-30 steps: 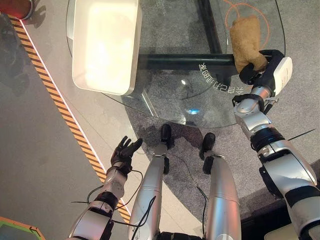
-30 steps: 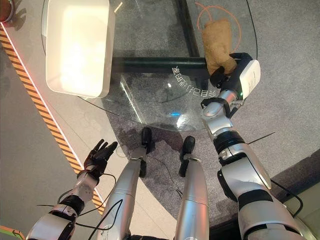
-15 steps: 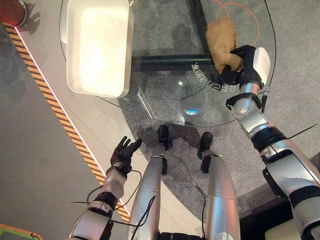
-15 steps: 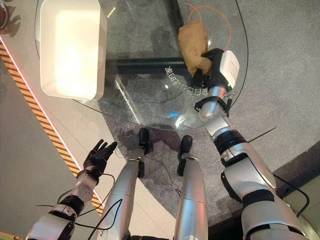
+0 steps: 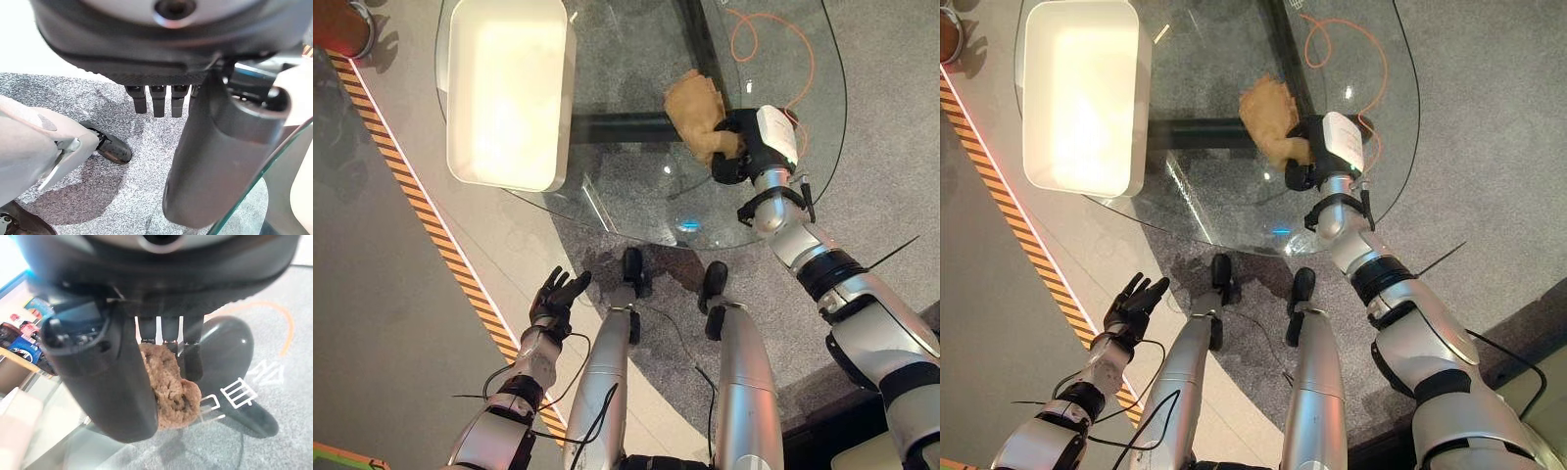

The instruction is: Wipe the table with a cloth and put it in the basket.

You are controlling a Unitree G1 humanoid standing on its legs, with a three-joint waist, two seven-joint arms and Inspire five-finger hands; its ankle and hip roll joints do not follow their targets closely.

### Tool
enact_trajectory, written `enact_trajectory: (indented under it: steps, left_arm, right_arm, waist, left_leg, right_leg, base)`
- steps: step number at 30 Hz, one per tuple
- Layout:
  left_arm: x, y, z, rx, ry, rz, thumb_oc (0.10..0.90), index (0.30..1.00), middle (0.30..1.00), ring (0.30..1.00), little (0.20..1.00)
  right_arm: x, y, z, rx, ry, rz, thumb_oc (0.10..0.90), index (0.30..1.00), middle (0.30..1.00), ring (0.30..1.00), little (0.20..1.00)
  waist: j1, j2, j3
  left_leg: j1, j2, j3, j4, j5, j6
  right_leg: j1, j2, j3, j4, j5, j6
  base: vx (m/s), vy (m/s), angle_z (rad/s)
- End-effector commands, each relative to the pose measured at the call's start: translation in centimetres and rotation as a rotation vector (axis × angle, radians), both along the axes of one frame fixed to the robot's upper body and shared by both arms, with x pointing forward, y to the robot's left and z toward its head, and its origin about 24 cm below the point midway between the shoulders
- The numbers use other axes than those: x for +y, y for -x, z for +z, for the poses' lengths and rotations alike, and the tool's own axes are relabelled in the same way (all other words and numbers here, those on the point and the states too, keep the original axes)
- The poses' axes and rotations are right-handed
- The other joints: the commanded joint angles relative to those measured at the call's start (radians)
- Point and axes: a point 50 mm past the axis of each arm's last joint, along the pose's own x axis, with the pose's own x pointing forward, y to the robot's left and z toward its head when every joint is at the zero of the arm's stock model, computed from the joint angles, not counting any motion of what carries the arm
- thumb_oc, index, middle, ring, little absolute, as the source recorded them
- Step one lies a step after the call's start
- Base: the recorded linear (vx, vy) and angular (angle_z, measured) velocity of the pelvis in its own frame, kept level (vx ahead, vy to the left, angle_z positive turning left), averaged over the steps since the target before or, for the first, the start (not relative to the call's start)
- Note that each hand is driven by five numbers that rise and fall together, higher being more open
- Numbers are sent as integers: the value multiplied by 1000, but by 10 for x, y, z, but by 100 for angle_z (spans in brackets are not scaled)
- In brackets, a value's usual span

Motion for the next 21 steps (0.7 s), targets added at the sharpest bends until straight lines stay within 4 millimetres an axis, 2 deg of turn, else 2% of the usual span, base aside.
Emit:
enact_trajectory:
  steps: [1, 10, 21]
  left_arm:
    - [13, 4, 0, -4, -35, 68, 800, 900, 900, 900, 900]
    - [11, 2, 2, -5, -39, 71, 800, 900, 900, 900, 900]
    - [11, -1, 4, -7, -41, 78, 800, 900, 900, 900, 900]
  right_arm:
    - [79, 16, -16, 54, 53, 365, 100, 300, 300, 300, 200]
    - [104, 29, -23, 96, 78, 510, 100, 300, 300, 300, 200]
    - [115, 36, -26, 126, 82, 579, 100, 300, 300, 300, 200]
  waist:
    - [20, 9, -22]
    - [12, 2, -22]
    - [10, -2, -22]
  left_leg:
    - [6, -68, 87, 97, -124, 62]
    - [6, -69, 88, 97, -122, 58]
    - [10, -67, 89, 94, -118, 56]
  right_leg:
    - [15, 15, -35, -97, 40, 24]
    - [14, 18, -32, -101, 43, 24]
    - [18, 17, -31, -106, 46, 25]
  base:
    - [0, 0, 0]
    - [0, 0, 0]
    - [0, 0, 0]
